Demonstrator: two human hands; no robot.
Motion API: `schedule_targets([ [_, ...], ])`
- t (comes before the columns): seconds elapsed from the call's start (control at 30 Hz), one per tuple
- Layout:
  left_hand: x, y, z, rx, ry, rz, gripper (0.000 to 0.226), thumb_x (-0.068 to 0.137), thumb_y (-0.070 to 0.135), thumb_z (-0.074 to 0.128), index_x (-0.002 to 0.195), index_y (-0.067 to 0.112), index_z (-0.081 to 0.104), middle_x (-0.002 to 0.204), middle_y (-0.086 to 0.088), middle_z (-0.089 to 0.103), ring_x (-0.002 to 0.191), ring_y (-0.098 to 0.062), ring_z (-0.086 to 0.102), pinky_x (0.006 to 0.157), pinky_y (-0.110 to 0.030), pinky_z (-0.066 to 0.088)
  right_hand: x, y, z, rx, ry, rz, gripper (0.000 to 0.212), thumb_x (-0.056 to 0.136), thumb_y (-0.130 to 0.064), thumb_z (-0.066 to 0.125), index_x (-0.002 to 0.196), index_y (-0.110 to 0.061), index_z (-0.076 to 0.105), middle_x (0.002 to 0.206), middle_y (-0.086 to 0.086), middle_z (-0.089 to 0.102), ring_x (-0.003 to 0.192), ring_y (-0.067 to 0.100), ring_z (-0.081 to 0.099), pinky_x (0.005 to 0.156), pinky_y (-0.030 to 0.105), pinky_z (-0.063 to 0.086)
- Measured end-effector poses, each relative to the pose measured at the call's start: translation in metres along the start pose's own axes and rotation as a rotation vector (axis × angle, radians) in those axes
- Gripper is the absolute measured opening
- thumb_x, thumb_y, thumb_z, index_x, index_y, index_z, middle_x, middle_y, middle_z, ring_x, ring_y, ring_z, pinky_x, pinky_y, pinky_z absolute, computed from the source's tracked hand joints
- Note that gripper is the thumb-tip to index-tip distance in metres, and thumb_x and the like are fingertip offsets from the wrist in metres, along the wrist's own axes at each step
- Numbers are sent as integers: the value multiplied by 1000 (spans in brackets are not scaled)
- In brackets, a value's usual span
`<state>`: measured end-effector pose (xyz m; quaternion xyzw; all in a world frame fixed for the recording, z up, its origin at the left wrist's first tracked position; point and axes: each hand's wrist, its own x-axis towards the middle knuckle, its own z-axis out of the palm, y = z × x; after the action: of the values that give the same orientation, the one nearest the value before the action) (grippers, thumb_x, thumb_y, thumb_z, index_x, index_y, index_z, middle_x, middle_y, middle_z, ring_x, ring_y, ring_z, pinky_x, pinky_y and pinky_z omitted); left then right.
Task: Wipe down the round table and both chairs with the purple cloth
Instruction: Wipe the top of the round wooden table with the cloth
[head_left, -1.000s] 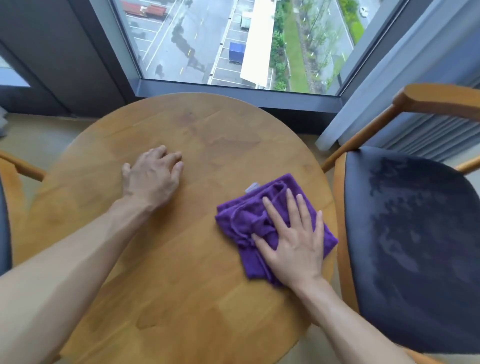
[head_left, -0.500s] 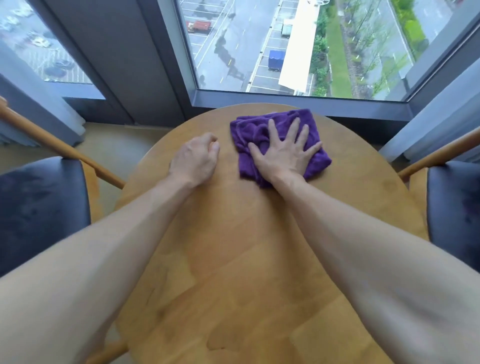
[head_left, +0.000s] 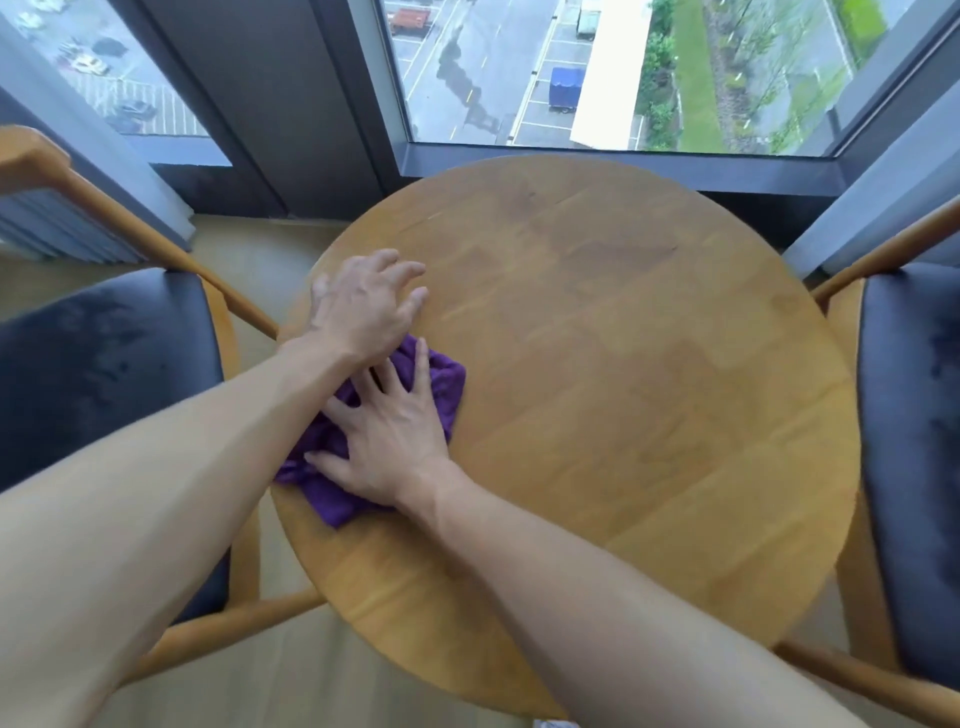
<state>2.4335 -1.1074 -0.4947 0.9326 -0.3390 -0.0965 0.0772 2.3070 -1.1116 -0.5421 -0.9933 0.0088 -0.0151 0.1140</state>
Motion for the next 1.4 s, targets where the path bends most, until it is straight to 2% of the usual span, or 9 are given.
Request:
schedule_targets([
  [0.23,-59,34,25,-52,-6,99,40,103,42,44,138,29,56,153,-1,44,141,-26,37,113,-59,28,-67,19,-13,-59,-71,67,65,84,-72,42,144,-48,42,160,9,32,151,37,11,114,68,-1],
  [0.43,-79,91,48,-69,-23,202,41,101,43,45,138,30,55,154,-2,42,144,-23,33,114,-60,25,-152,47,-16,-85,12,164,68,82,-72,42,146,-49,40,161,10,29,153,31,12,114,69,4],
  [0.6,-77,143,60,-72,-31,319,41,100,45,47,138,31,56,154,0,43,144,-22,33,115,-59,23,-223,100,-25,-132,103,303,71,82,-73,43,148,-49,36,165,5,21,153,25,14,114,67,11],
  [0.73,-69,165,66,-85,-54,341,43,101,50,44,140,34,54,155,2,41,145,-19,31,116,-61,21,-238,161,-35,-168,106,473,73,82,-74,41,150,-51,30,166,1,18,153,24,16,115,66,15],
  [0.83,-53,165,64,-140,-40,275,43,101,48,44,141,32,53,155,0,41,145,-19,30,117,-60,19,-220,207,-44,-161,93,656,74,82,-77,34,151,-54,20,166,1,15,153,26,14,117,65,13],
  [0.97,-33,132,56,-118,-17,160,43,102,46,43,142,32,50,156,-1,39,146,-20,28,119,-58,16,-170,261,-56,-79,96,944,77,79,-82,28,150,-53,20,167,4,10,153,29,8,118,64,6],
  [1.07,-21,88,44,-88,7,80,43,103,44,42,143,30,48,155,-3,39,145,-25,29,120,-55,17,-105,279,-58,-57,94,1026,80,78,-82,27,151,-50,21,167,9,8,153,34,6,117,66,4],
  [1.23,-22,14,19,-32,37,-35,47,104,43,39,149,29,42,158,-6,36,146,-28,31,120,-48,20,16,253,-48,-36,56,891,80,81,-81,28,153,-48,19,167,12,3,153,37,2,117,66,1],
  [1.4,-36,-38,-2,-66,38,-161,51,105,38,39,153,24,36,158,-6,36,144,-27,34,118,-45,28,101,163,-28,-43,-12,637,79,83,-81,25,154,-48,14,167,10,-1,153,37,-1,116,67,-1],
])
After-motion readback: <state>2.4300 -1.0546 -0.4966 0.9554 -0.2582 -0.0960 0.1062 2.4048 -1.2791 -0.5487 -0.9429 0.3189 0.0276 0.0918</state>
